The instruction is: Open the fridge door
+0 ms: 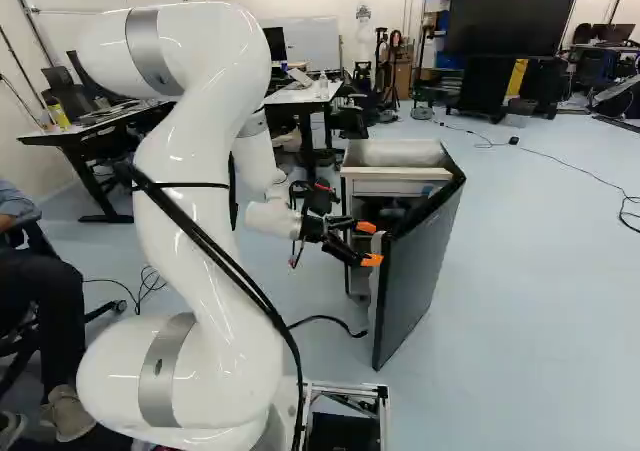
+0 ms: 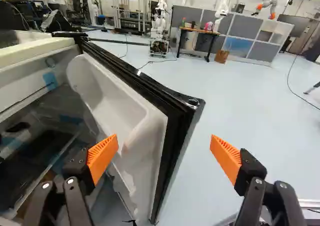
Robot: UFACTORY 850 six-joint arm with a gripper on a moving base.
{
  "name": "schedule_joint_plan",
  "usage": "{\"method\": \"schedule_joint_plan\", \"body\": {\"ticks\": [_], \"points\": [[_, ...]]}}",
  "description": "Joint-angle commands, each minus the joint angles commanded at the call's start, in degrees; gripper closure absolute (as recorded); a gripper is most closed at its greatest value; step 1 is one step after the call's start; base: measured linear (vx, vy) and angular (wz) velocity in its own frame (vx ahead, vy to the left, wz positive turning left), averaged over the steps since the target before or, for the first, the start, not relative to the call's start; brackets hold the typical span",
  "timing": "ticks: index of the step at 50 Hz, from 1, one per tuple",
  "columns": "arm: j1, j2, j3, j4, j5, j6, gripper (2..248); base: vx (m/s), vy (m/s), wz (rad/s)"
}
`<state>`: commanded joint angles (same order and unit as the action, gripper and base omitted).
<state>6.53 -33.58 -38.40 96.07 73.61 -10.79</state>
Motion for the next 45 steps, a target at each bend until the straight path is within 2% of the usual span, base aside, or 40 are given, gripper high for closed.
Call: {"method": "schedule_joint_plan", "body": {"ticks": [13, 45], "points": [[0.0, 0.0, 0.0, 4.1, 0.1, 0.0, 3, 0.000, 0.000, 0.000], [-0.3, -0.8, -2.4, 8.6, 2.3, 0.0, 3, 0.000, 0.000, 0.000]]}}
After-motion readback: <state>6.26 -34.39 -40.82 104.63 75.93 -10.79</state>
